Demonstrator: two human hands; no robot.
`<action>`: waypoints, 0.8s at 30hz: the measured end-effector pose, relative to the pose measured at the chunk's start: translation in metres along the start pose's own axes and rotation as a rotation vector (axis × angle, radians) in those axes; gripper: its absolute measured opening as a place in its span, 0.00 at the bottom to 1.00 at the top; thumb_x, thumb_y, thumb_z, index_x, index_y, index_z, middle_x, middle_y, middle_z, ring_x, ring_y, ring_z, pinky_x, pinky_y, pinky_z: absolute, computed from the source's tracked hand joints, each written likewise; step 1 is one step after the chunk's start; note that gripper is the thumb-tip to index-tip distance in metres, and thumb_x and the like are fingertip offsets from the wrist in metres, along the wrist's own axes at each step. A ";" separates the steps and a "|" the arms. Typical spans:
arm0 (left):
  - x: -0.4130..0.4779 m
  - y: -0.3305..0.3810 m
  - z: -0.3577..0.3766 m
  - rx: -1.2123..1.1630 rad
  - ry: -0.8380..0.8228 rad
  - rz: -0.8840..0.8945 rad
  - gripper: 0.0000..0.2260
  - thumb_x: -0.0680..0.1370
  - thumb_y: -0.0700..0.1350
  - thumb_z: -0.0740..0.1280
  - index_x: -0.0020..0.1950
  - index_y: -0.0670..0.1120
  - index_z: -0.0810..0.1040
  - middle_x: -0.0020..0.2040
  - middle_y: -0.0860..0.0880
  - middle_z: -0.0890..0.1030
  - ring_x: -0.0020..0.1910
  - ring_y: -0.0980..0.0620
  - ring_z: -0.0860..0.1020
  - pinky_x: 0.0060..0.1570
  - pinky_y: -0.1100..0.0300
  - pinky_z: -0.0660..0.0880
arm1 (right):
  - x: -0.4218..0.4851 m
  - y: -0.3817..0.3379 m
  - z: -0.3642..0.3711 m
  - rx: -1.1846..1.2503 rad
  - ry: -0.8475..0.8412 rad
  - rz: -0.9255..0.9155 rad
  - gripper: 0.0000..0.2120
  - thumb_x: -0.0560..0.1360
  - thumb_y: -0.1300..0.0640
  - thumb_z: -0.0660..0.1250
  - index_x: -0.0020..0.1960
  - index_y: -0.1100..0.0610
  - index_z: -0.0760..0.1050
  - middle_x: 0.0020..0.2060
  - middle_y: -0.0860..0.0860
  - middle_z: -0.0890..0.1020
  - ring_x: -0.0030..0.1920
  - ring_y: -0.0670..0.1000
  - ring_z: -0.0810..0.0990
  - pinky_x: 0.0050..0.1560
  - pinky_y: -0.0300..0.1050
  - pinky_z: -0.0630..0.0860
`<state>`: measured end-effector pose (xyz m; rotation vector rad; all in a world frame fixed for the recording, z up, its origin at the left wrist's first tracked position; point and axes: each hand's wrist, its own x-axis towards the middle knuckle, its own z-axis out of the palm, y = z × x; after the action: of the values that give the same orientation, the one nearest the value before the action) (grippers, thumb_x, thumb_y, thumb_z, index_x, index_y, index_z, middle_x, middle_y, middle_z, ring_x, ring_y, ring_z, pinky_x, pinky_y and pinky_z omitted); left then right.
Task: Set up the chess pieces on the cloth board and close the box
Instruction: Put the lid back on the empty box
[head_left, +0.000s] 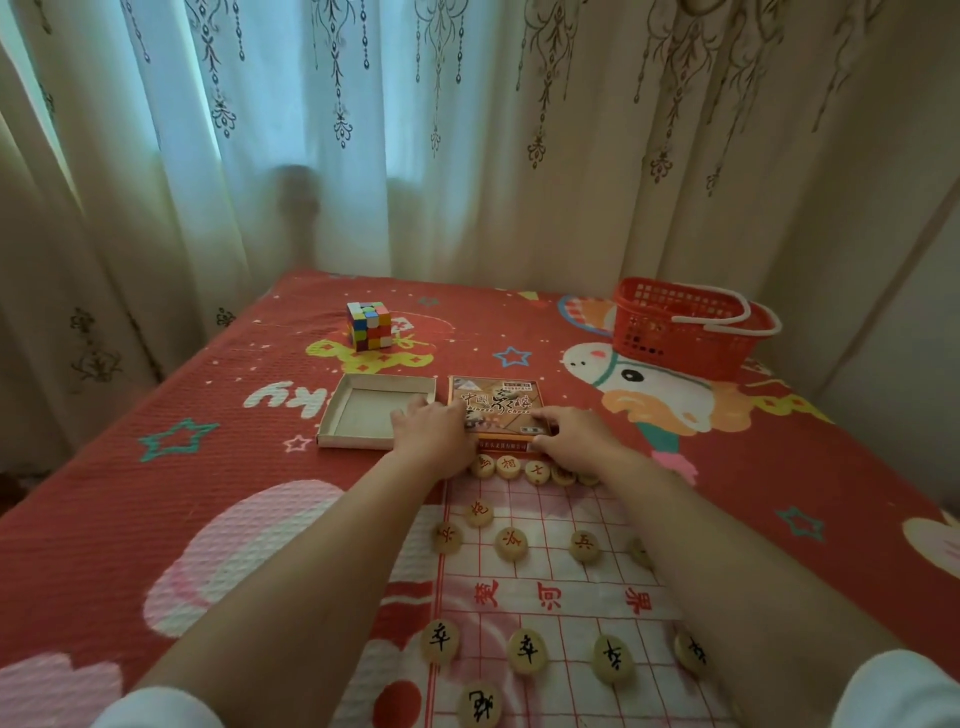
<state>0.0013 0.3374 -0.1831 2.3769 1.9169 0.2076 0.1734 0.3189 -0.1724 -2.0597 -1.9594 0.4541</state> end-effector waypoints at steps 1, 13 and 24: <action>0.003 0.000 0.000 -0.012 -0.012 -0.011 0.16 0.78 0.53 0.59 0.63 0.48 0.70 0.61 0.45 0.76 0.66 0.43 0.65 0.60 0.47 0.64 | 0.001 0.001 -0.001 0.016 -0.001 0.003 0.22 0.75 0.55 0.65 0.68 0.49 0.68 0.64 0.51 0.75 0.60 0.53 0.73 0.54 0.43 0.70; -0.009 -0.021 -0.024 -0.306 0.195 0.023 0.23 0.75 0.51 0.66 0.69 0.50 0.68 0.65 0.45 0.72 0.64 0.45 0.68 0.60 0.51 0.68 | 0.001 -0.018 -0.010 0.176 0.167 -0.123 0.25 0.72 0.58 0.67 0.68 0.52 0.68 0.61 0.51 0.77 0.56 0.50 0.76 0.50 0.38 0.71; -0.036 -0.095 -0.025 -0.551 0.331 -0.091 0.21 0.76 0.42 0.66 0.69 0.47 0.70 0.62 0.43 0.72 0.59 0.45 0.71 0.53 0.57 0.67 | 0.005 -0.083 0.024 0.162 0.159 -0.308 0.23 0.75 0.54 0.66 0.69 0.55 0.67 0.63 0.56 0.75 0.61 0.54 0.73 0.64 0.48 0.69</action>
<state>-0.1014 0.3222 -0.1746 1.9696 1.7708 1.0284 0.0876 0.3280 -0.1620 -1.6088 -2.0233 0.3568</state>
